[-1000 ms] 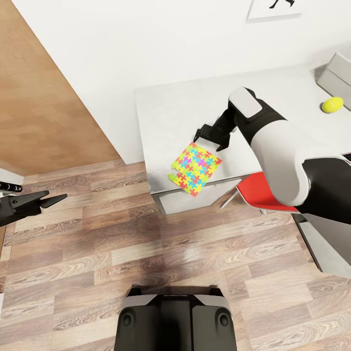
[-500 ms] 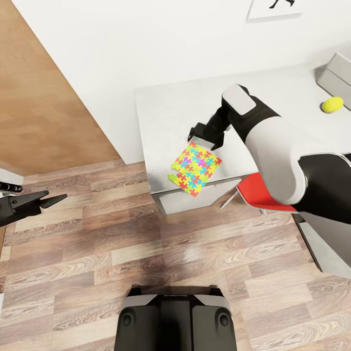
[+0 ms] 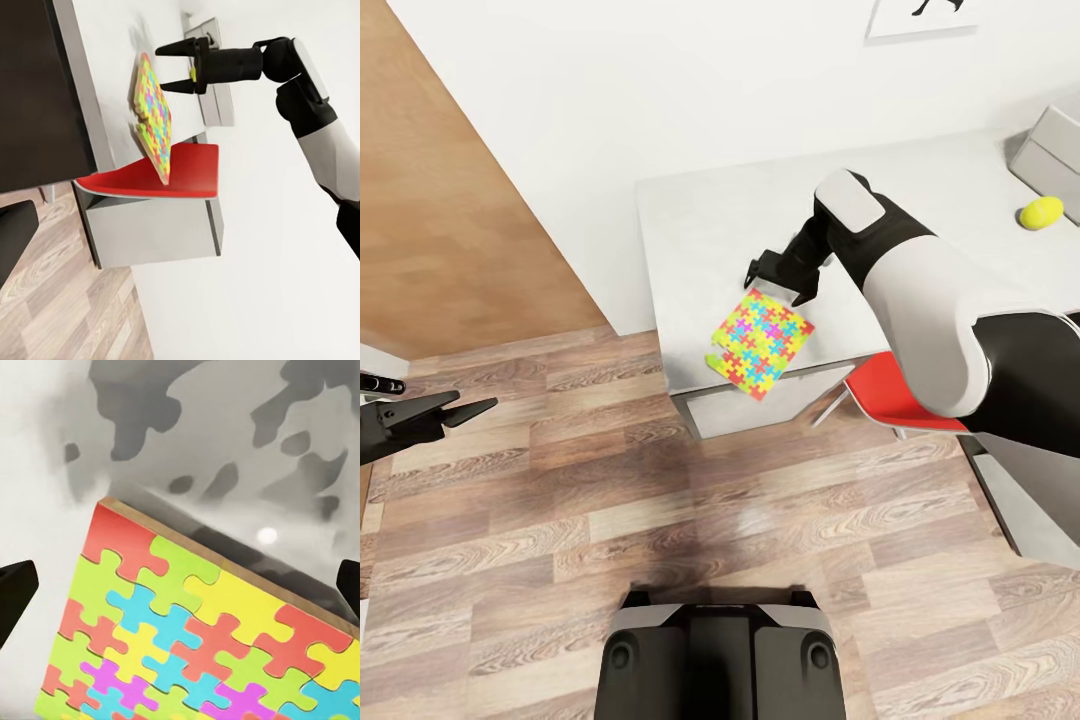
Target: Put all the toys in the child's room - the three board games (two on the bed and one on the table), the two jigsaw puzzles on the table, and the tennis ball on the table - inside the toy box on the table in the child's room.
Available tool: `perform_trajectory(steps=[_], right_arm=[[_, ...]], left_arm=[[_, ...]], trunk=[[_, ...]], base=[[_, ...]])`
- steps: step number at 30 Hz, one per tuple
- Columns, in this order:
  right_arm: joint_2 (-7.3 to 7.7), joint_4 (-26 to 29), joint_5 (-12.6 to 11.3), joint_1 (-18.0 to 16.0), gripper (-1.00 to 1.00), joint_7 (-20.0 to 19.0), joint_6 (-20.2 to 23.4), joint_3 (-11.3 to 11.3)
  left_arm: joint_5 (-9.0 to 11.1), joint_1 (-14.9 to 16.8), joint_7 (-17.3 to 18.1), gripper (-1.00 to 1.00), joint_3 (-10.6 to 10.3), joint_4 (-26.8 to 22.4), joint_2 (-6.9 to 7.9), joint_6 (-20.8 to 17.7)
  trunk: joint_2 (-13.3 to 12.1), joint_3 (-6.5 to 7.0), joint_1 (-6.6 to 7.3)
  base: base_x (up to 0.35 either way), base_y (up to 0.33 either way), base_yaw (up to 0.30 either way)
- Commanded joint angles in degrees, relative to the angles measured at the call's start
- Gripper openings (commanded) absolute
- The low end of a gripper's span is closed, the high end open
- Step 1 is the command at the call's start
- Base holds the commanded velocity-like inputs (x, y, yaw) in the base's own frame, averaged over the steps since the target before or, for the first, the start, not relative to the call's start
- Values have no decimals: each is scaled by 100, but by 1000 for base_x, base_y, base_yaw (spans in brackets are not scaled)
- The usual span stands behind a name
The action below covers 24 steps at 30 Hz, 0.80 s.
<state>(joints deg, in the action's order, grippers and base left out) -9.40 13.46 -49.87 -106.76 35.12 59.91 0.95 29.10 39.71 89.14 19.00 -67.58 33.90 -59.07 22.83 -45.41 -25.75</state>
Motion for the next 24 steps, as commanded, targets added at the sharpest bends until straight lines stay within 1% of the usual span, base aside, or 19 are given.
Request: perform_trajectory(steps=[1, 10, 24], right_arm=[[0, -4, -58, -3, 100, 56, 9, 10], [0, -50, -58, -1, 100, 56, 9, 10], [0, -54, -58, 39, 100, 56, 9, 10]], left_arm=[[2, 2, 21, 100, -2, -1, 2, -61], [7, 0, 24, 100, -1, 0, 3, -61], [8, -3, 23, 100, 3, 0, 9, -61]], trunk=[[9, -7, -3], [9, -7, -3], [9, -7, -3]], base=[[-4, 0, 0], [-1, 43, 0], [0, 11, 0]])
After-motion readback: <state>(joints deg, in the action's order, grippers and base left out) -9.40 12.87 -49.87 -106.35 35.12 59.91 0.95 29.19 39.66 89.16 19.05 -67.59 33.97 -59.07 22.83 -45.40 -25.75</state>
